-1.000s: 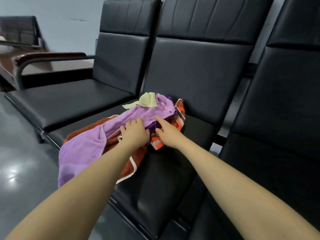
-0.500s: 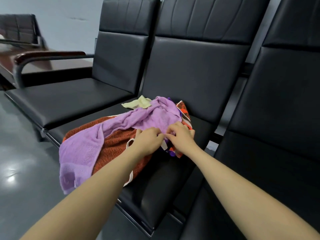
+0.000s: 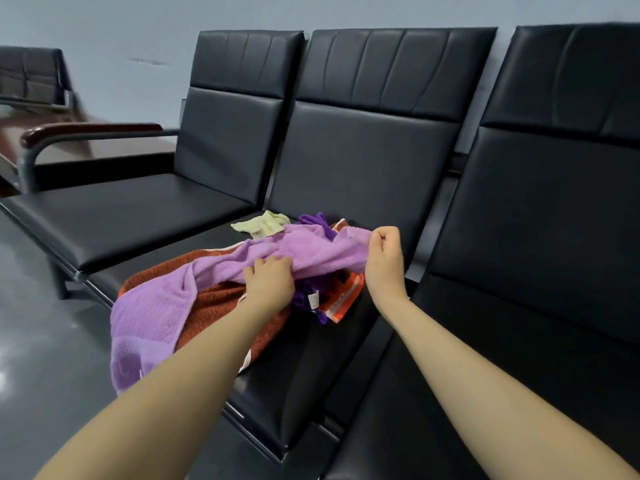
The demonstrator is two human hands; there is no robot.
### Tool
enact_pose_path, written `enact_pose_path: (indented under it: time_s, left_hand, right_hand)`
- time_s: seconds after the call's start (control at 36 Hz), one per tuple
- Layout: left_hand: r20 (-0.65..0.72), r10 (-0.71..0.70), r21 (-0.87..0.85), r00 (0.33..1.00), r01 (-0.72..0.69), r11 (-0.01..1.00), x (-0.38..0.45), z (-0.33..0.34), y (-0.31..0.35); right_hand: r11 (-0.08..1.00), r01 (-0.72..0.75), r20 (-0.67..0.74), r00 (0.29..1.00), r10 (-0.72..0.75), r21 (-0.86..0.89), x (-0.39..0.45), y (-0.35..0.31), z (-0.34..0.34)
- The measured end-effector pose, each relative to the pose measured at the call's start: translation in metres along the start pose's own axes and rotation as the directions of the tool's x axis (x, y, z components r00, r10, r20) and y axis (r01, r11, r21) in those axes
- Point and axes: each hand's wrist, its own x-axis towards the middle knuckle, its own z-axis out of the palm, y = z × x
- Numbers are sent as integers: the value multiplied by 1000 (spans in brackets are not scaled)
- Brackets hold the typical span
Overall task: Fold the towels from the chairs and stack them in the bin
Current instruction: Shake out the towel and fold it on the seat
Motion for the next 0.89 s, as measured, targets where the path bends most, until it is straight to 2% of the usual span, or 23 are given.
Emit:
enact_pose_path:
  time_s: [0.14, 0.22, 0.28, 0.39, 0.47, 0.53, 0.61, 0.72, 0.78, 0.89]
  left_hand:
    - [-110, 93, -25, 990, -97, 995, -12, -23, 16]
    - [-118, 198, -206, 973, -219, 954, -21, -49, 29]
    - [-124, 289, -310, 949, -314, 897, -28, -60, 37]
    - [-152, 268, -342, 951, -305, 889, -43, -76, 52]
    - [-167, 272, -340, 948, -314, 886, -61, -90, 63]
    - [-146, 264, -274, 953, -296, 915, -73, -93, 68]
    - [-62, 221, -67, 973, -225, 972, -92, -93, 77]
    - [35, 29, 79, 999, -31, 996, -104, -88, 73]
    - [2, -24, 93, 1000, 24, 995, -111, -86, 66]
    - [-153, -70, 74, 986, 82, 994, -124, -92, 59]
  right_hand:
    - [926, 111, 255, 967, -17, -362, -10, 0, -21]
    - [867, 195, 425, 905, 21, -459, -22, -6, -30]
    - [836, 222, 470, 882, 48, -502, -28, -7, -33]
    - [828, 228, 425, 905, 13, -511, -33, -16, -41]
    - [895, 141, 279, 960, -19, -423, -38, -30, -59]
    - [928, 78, 173, 985, -16, -363, -40, -39, -70]
    - [936, 11, 95, 995, 25, -353, -46, -51, -85]
    - [959, -84, -33, 996, 78, -270, -53, -57, -101]
    - [961, -84, -47, 996, 74, -264, -58, -57, -110]
    - [959, -71, -3, 997, 73, -275, -67, -57, -121]
